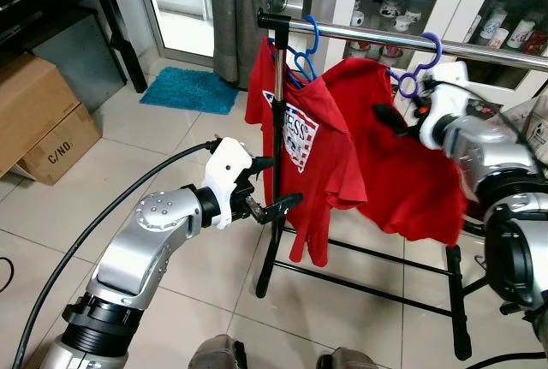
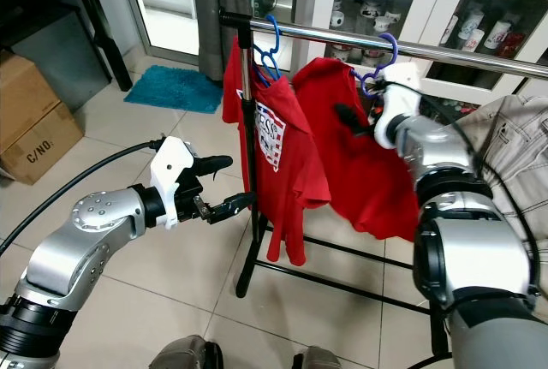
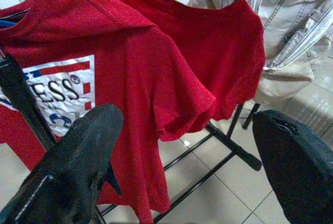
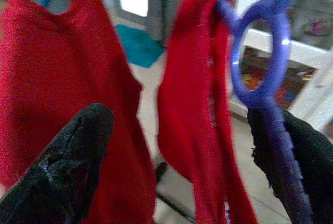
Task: Hang hanger
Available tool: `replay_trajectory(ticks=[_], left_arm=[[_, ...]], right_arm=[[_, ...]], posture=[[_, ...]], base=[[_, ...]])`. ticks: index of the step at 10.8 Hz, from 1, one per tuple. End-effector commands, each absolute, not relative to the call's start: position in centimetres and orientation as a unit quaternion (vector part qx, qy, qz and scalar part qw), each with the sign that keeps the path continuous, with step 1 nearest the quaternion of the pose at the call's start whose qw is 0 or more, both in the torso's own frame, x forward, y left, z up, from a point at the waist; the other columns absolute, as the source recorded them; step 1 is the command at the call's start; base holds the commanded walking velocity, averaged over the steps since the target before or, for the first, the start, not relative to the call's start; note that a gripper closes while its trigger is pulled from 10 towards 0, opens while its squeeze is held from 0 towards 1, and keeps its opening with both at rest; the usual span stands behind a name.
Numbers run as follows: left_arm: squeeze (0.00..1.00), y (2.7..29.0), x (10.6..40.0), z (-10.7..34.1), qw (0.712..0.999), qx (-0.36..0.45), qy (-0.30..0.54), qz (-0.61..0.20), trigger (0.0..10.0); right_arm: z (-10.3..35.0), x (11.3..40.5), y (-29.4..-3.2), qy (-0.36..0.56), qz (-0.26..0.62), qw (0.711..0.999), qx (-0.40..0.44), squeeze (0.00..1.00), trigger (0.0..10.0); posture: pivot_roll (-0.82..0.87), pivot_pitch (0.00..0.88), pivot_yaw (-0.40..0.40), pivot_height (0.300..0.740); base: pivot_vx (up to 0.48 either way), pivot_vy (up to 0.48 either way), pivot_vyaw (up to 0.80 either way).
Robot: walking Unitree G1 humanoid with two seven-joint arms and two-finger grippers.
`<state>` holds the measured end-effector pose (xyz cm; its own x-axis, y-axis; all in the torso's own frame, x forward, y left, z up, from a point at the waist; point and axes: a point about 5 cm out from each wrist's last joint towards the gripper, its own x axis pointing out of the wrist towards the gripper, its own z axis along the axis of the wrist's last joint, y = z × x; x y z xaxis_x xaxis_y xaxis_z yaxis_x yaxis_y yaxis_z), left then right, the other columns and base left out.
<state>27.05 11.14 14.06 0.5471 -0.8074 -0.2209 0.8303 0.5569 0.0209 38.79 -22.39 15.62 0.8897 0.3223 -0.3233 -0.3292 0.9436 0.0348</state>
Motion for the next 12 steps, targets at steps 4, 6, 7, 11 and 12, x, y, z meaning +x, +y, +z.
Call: replay_trajectory(ticks=[4, 6, 7, 11, 12], left_arm=[[0.00, 10.9, 27.3, 14.0, 0.876, 0.068, 0.095, -0.468, 10.0], [0.00, 10.8, 27.2, 13.9, 0.875, 0.070, 0.094, -0.470, 10.0], [0.00, 10.8, 27.2, 13.9, 0.875, 0.071, 0.094, -0.469, 10.0], [0.00, 10.8, 27.1, 13.8, 0.876, 0.074, 0.094, -0.468, 10.0], [0.00, 10.8, 27.1, 13.8, 0.876, 0.075, 0.093, -0.467, 10.0]], right_arm=[[17.3, 39.2, -22.9, 0.129, 0.161, 0.978, 0.023, 0.00, 0.0], [17.1, 39.4, -22.4, 0.134, 0.153, 0.979, 0.032, 0.00, 0.0], [16.7, 39.4, -22.3, 0.140, 0.129, 0.981, 0.032, 0.00, 0.0], [16.5, 39.7, -21.9, 0.133, 0.076, 0.988, 0.032, 0.00, 0.0], [16.5, 39.8, -21.8, 0.131, 0.070, 0.988, 0.033, 0.00, 0.0]], posture=[[-0.03, 0.000, 0.030, 0.740], [-0.03, 0.000, 0.028, 0.740], [-0.02, 0.000, 0.025, 0.740], [-0.02, 0.000, 0.017, 0.740], [-0.02, 0.000, 0.016, 0.740]], base=[[0.000, 0.000, 0.00], [0.000, 0.000, 0.00], [0.000, 0.000, 0.00], [0.000, 0.000, 0.00], [0.000, 0.000, 0.00]])
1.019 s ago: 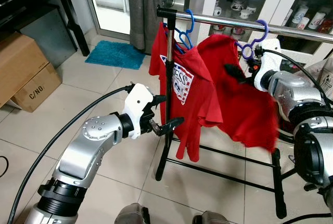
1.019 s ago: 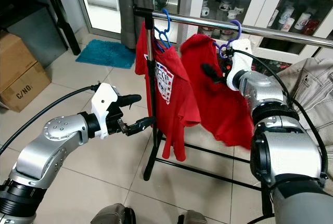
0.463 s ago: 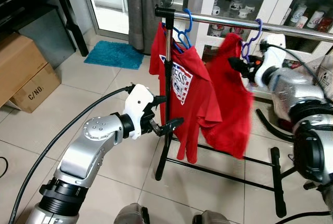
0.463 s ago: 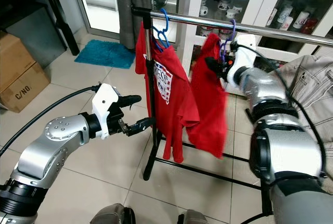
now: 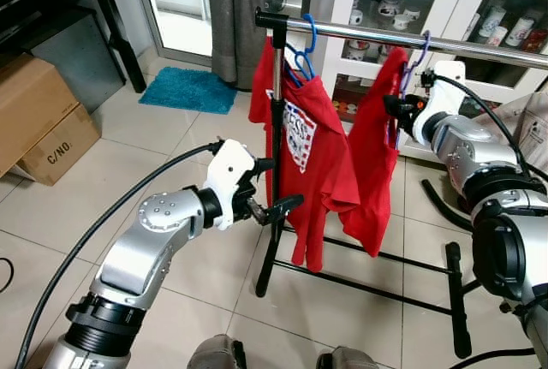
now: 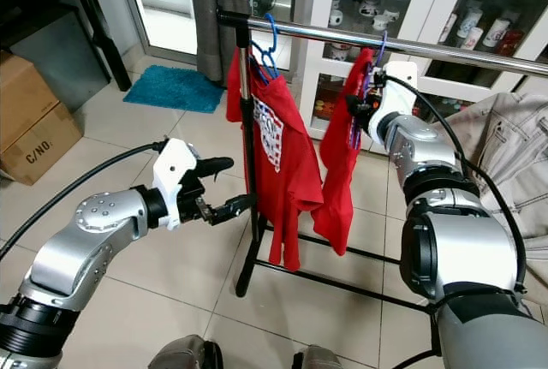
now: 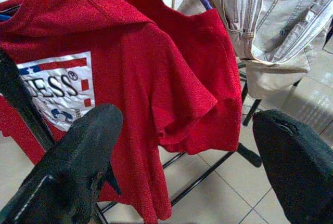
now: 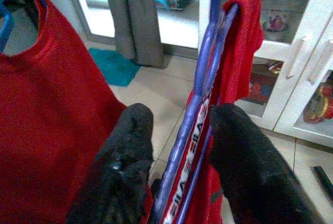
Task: Hang hanger
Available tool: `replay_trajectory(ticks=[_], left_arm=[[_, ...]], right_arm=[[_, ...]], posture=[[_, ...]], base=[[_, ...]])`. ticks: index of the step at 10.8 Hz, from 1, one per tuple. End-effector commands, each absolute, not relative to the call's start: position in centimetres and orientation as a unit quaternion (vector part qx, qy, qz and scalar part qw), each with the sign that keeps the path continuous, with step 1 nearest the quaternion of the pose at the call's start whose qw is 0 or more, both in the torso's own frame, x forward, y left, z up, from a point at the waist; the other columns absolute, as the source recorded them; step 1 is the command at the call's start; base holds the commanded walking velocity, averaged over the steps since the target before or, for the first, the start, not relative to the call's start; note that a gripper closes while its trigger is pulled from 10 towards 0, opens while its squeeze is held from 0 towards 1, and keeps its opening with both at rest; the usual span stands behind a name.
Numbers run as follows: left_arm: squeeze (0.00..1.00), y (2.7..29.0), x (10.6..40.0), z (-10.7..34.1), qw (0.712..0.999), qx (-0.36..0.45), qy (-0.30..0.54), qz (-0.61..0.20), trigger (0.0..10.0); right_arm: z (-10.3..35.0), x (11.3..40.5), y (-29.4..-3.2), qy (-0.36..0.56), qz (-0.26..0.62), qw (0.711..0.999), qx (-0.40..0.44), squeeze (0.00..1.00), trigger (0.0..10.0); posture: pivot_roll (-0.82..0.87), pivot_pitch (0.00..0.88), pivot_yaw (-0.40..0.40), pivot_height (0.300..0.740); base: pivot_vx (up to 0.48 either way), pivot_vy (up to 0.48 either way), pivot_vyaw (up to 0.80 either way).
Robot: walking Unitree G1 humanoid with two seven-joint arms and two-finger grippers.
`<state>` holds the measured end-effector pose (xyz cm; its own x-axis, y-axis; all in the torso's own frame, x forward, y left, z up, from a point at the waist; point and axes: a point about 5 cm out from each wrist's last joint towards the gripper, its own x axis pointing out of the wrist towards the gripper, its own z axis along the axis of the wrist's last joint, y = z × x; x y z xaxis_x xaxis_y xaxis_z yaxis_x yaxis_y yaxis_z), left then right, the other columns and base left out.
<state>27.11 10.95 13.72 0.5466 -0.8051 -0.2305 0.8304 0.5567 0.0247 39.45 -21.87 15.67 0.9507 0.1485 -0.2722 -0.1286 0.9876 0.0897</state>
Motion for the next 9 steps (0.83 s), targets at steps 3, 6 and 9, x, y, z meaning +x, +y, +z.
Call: replay_trajectory(ticks=[3, 6, 9], left_arm=[[0.00, 10.86, 27.17, 13.88, 0.876, 0.079, 0.092, -0.466, 10.0], [0.00, 10.89, 27.26, 13.90, 0.877, 0.081, 0.092, -0.464, 10.0], [0.00, 10.90, 27.30, 13.92, 0.878, 0.082, 0.093, -0.463, 10.0]], right_arm=[[16.57, 39.85, -21.93, 0.124, 0.048, 0.991, 0.028, 0.00, 0.0], [16.69, 39.81, -22.33, 0.116, 0.037, 0.992, 0.017, 0.00, 0.0], [16.76, 39.82, -22.23, 0.110, 0.044, 0.993, 0.020, 0.00, 0.0]], posture=[[-0.01, 0.000, 0.016, 0.740], [-0.01, 0.000, 0.015, 0.740], [-0.01, 0.000, 0.019, 0.740]], base=[[0.000, 0.000, 0.00], [0.000, 0.000, 0.00], [0.000, 0.000, 0.00]])
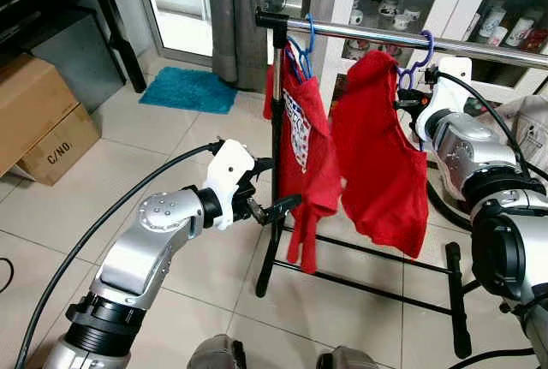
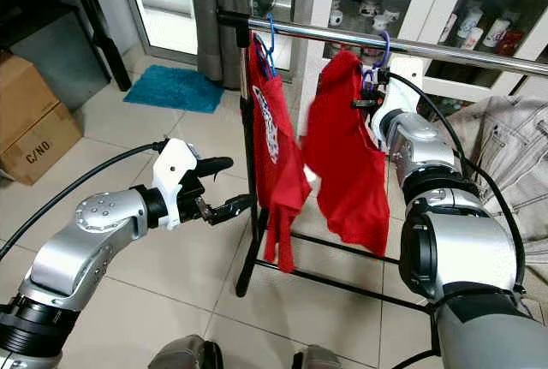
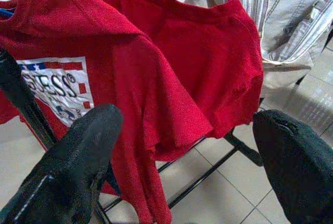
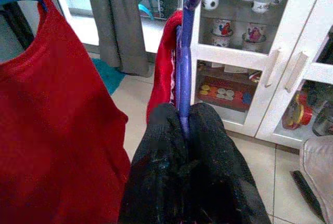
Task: Hang hanger
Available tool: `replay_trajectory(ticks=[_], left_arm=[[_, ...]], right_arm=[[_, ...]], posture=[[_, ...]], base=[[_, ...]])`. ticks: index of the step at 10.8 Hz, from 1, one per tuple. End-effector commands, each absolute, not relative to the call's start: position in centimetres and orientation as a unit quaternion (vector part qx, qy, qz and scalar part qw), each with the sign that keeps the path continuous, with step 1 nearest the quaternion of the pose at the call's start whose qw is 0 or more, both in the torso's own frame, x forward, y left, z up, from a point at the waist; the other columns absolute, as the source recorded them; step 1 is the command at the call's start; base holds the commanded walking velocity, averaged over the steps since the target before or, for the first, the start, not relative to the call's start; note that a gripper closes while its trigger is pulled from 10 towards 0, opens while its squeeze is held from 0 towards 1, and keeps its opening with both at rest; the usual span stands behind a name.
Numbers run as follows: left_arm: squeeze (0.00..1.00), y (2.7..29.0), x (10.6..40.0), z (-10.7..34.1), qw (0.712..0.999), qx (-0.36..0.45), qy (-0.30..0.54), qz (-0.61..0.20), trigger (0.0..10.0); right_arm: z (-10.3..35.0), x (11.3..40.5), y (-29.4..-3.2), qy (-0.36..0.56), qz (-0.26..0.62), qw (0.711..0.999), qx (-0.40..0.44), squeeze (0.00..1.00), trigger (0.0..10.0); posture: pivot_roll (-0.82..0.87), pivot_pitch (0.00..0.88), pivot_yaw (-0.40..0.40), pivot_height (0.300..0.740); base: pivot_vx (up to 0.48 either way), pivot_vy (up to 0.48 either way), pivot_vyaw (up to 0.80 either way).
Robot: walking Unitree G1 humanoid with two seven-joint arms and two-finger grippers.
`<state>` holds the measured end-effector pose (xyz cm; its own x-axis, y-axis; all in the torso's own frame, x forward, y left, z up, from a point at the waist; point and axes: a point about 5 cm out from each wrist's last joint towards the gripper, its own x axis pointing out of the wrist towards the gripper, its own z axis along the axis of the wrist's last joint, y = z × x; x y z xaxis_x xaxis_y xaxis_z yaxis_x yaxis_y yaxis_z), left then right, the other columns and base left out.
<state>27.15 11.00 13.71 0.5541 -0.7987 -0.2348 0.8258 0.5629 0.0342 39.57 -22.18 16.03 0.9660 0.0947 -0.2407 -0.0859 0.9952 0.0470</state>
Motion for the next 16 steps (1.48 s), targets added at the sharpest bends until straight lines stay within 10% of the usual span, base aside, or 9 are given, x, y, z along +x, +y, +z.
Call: replay_trajectory(ticks=[1, 3, 4, 6, 12, 13, 14, 15, 16], left_arm=[[0.00, 10.9, 27.3, 13.9, 0.878, 0.082, 0.093, -0.462, 10.0], [0.00, 10.9, 27.3, 13.9, 0.879, 0.082, 0.092, -0.461, 10.0], [0.00, 10.9, 27.3, 14.0, 0.879, 0.082, 0.092, -0.460, 10.0], [0.00, 10.9, 27.3, 14.0, 0.880, 0.081, 0.092, -0.459, 10.0], [0.00, 11.2, 26.8, 13.9, 0.881, 0.083, 0.102, -0.455, 10.0], [0.00, 11.3, 26.5, 13.8, 0.881, 0.082, 0.107, -0.454, 10.0], [0.00, 11.4, 26.4, 13.8, 0.881, 0.081, 0.109, -0.453, 10.0], [0.00, 11.4, 26.3, 13.7, 0.881, 0.081, 0.110, -0.452, 10.0], [0.00, 11.5, 26.3, 13.7, 0.882, 0.081, 0.111, -0.451, 10.0]], right_arm=[[16.8, 39.8, -22.2, 0.107, 0.046, 0.993, 0.020, 0.00, 0.0], [16.8, 39.9, -21.9, 0.107, 0.052, 0.993, 0.018, 0.00, 0.0], [16.7, 39.9, -21.9, 0.112, 0.047, 0.993, 0.005, 0.00, 10.0], [16.9, 40.0, -21.9, 0.108, 0.032, 0.993, 0.025, 1.00, 10.0], [16.6, 40.1, -21.3, 0.119, 0.004, 0.992, 0.035, 1.00, 10.0], [16.6, 40.2, -21.1, 0.116, 0.002, 0.992, 0.043, 0.00, 10.0], [16.6, 40.2, -21.1, 0.115, 0.002, 0.992, 0.045, 0.00, 10.0], [16.6, 40.2, -21.1, 0.111, -0.001, 0.993, 0.051, 0.00, 4.3], [16.7, 40.2, -21.1, 0.108, -0.006, 0.993, 0.055, 0.00, 0.7]], posture=[[-0.01, 0.000, 0.019, 0.740], [-0.01, 0.000, 0.015, 0.740], [-0.01, 0.000, 0.012, 0.740], [-0.01, 0.000, 0.012, 0.740], [0.02, 0.000, 0.011, 0.740], [0.03, 0.000, 0.009, 0.740], [0.03, 0.000, 0.007, 0.740], [0.03, 0.000, 0.007, 0.740], [0.03, 0.000, 0.008, 0.740]], base=[[0.000, 0.000, 0.00], [0.000, 0.000, 0.00], [0.000, 0.000, 0.00], [0.000, 0.000, 0.00], [0.000, 0.000, 0.00], [0.000, 0.000, 0.00], [0.000, 0.000, 0.00], [0.000, 0.000, 0.00], [0.000, 0.000, 0.00]])
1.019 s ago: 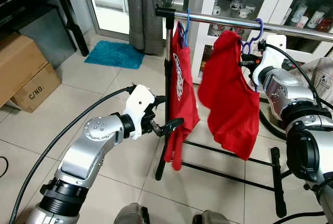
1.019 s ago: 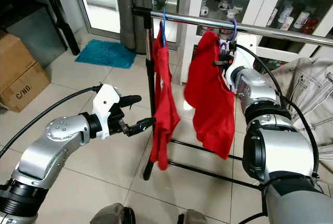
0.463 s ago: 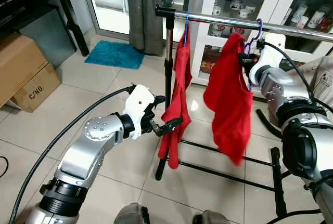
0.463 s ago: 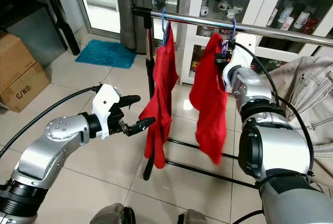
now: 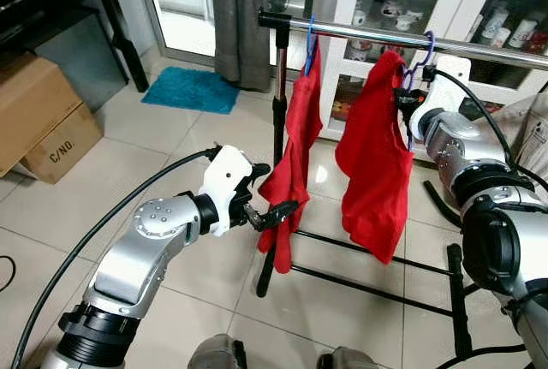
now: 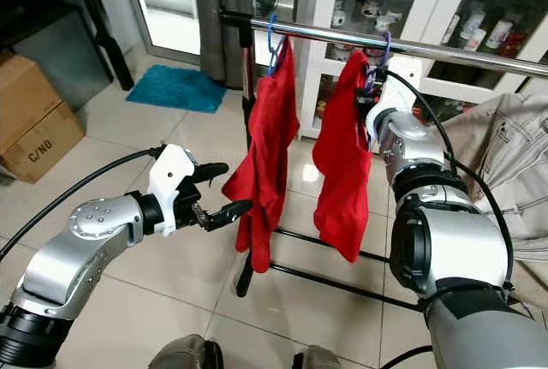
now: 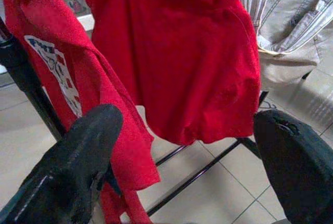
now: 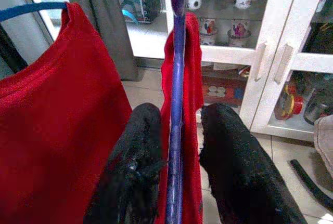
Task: Hang hanger
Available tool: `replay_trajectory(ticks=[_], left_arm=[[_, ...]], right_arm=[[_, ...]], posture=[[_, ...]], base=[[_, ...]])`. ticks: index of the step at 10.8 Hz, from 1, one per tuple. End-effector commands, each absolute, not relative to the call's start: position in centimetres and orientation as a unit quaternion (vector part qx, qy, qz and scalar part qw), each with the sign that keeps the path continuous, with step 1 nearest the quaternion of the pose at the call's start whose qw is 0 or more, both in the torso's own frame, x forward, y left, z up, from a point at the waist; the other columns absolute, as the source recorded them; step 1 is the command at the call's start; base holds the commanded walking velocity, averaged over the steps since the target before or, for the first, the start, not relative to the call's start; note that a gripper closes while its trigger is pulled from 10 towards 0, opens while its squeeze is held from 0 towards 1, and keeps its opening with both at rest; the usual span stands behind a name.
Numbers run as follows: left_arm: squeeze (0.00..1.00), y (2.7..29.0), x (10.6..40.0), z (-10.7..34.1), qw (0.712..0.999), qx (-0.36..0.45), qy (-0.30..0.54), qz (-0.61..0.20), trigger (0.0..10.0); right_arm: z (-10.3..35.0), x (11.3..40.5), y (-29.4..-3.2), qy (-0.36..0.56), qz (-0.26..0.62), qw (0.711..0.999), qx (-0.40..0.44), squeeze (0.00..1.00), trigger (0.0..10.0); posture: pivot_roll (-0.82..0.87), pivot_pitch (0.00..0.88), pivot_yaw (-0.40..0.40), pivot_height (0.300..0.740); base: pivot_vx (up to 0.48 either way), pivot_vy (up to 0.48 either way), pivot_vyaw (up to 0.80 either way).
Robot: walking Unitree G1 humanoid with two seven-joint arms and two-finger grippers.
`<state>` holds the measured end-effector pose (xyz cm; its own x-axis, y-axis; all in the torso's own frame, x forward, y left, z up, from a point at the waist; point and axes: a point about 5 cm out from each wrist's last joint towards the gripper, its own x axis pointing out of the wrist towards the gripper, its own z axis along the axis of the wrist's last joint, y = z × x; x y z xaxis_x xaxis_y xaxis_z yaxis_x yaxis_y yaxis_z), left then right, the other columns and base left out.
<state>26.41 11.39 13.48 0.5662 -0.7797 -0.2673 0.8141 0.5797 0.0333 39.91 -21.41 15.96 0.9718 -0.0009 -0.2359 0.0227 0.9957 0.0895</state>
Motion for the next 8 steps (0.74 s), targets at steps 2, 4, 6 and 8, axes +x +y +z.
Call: replay_trajectory(ticks=[2, 4, 6, 8], left_arm=[[0.00, 11.4, 26.3, 13.6, 0.883, 0.081, 0.114, -0.449, 10.0], [0.00, 11.6, 26.6, 13.6, 0.889, 0.083, 0.113, -0.435, 10.0], [0.00, 11.8, 26.8, 13.6, 0.900, 0.084, 0.102, -0.416, 10.0], [0.00, 12.0, 27.0, 13.8, 0.911, 0.073, 0.092, -0.395, 10.0]], right_arm=[[16.4, 40.2, -21.1, 0.113, -0.010, 0.992, 0.049, 0.00, 0.0], [16.2, 40.1, -21.0, 0.115, -0.011, 0.993, 0.038, 0.00, 0.2], [16.6, 40.1, -21.3, 0.093, 0.000, 0.995, 0.031, 1.00, 10.0], [17.1, 39.7, -22.5, 0.065, 0.020, 0.996, 0.052, 1.00, 10.0]], posture=[[0.03, 0.000, 0.009, 0.740], [0.03, 0.000, 0.010, 0.740], [0.03, 0.000, 0.002, 0.740], [0.02, 0.000, 0.012, 0.740]], base=[[0.000, 0.000, 0.00], [0.000, 0.000, 0.00], [0.000, 0.000, 0.00], [0.000, 0.000, 0.00]])
